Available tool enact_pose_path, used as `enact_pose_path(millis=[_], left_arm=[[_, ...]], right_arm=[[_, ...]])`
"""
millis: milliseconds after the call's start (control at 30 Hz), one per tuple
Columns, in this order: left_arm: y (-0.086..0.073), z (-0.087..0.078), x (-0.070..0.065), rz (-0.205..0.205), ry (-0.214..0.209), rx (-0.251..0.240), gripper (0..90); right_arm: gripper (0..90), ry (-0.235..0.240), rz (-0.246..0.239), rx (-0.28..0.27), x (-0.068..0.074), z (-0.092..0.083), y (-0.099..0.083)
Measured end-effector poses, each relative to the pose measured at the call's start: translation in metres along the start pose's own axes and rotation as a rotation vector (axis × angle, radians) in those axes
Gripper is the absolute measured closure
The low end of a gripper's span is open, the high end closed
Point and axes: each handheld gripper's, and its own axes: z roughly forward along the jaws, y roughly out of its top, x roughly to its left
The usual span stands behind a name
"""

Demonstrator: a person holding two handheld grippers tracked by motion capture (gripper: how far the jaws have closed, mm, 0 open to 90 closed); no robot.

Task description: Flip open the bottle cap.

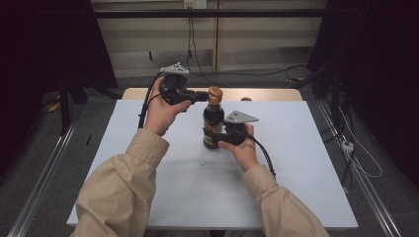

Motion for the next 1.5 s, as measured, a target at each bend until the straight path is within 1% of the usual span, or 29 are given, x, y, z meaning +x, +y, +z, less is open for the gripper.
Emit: enact_pose_path(millis=[400,533,633,767,1000,1500], left_arm=[[0.0029,0.0006,-0.0020,0.004,0.003,0.007,90.0],[0.0033,0.0009,-0.0018,0.013,0.002,0.001,90.0],[0.0034,0.0006,-0.0014,0.012,0.002,0.001,90.0],[0.0049,0.0004,-0.0020,0.019,0.008,0.006,90.0],[0.0061,0.0009,-0.0027,0.013,0.011,0.003,90.0],[0.0088,0.0008,-0.0032,0.013,0.009,0.000,90.0]], right_arm=[[30.5,0.001,0.005,0.002,-0.0006,-0.0002,-0.0001],[30.5,0.000,0.005,0.001,-0.0006,-0.0002,-0.0003],[30.5,0.000,0.005,0.000,-0.0004,0.0001,-0.0003],[30.5,-0.001,0.005,0.000,-0.0002,0.0002,-0.0004],[30.5,-0.002,0.008,0.000,0.0000,0.0001,-0.0005],[30.4,-0.002,0.009,-0.004,-0.0004,0.0001,-0.0011]])
